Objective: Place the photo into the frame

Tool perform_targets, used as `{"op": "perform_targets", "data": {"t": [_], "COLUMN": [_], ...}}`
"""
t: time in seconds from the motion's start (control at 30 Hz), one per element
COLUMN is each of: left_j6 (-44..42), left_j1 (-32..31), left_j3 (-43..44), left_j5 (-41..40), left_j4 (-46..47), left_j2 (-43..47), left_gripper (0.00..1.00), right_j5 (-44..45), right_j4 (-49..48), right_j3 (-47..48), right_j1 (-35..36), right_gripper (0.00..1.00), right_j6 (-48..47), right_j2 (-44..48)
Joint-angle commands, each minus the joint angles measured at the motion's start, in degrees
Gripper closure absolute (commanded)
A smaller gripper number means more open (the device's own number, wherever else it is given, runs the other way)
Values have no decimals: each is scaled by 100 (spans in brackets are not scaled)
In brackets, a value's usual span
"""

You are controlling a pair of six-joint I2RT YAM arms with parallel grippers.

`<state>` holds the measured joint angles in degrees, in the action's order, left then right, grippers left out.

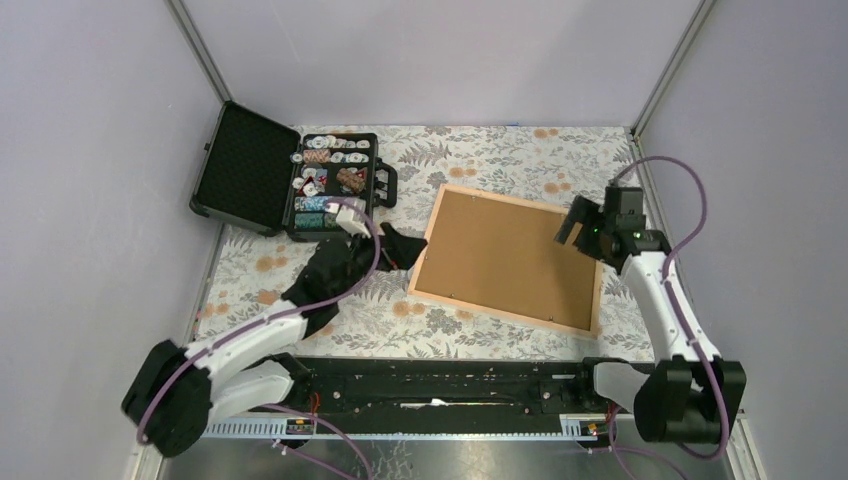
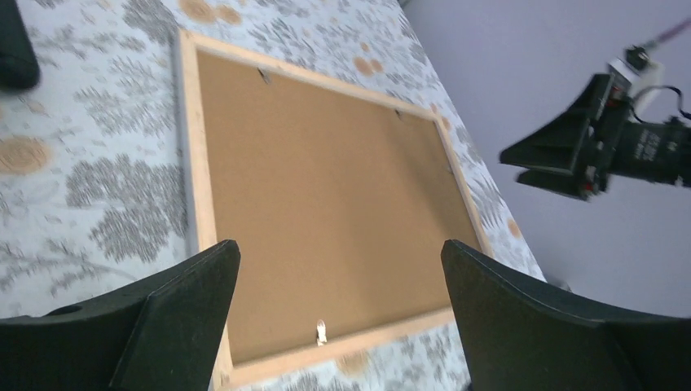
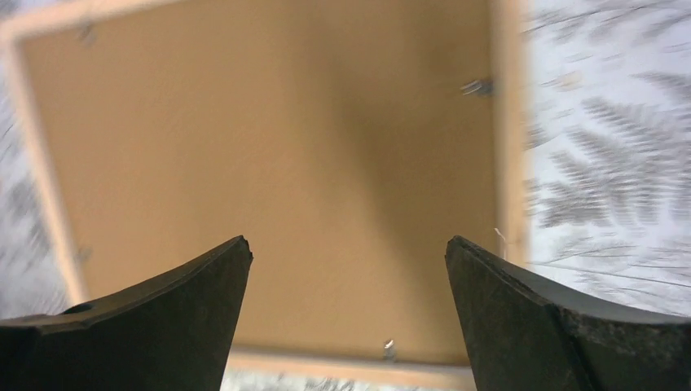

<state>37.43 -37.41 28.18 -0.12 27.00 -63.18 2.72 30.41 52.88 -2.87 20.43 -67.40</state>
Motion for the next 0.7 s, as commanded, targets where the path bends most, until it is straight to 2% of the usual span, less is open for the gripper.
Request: {"op": "perform_targets", "data": {"t": [0.0, 0.07, 0.1, 0.2, 0.3, 0.4, 0.5, 0.67], "left_j6": [385, 340, 291, 168, 153, 206, 205, 162], "left_j1": [-16, -21, -20, -28, -30, -58, -123, -484], "left_j3": [-613, -687, -703, -713, -695, -693, -639, -430], "left_j5": [920, 1173, 1293, 1647, 2042, 2274, 2332, 2242], "left_j4": [-576, -1057, -1282, -1766, -1933, -1903, -1887, -1786], "left_j2": [909, 1328, 1556, 2183, 2547, 2598, 2465, 2126], "left_gripper": [1, 1, 1, 1, 1, 1, 1, 2], "right_j5": [-2108, -3278, -3525, -3507, -2466, -925, 340, 1440], "right_j4": [-210, -544, -581, -672, -323, 4, 404, 643], "right_j3": [-611, -917, -1001, -1291, -1283, -1295, -1148, -1010], "right_j1": [261, 257, 255, 260, 256, 261, 260, 20], "right_gripper": [1, 0, 0, 0, 0, 0, 0, 0], "right_j6": [269, 402, 478, 672, 536, 1066, 1521, 1690], "right_j2": [640, 768, 821, 1192, 1512, 1600, 1257, 575]}}
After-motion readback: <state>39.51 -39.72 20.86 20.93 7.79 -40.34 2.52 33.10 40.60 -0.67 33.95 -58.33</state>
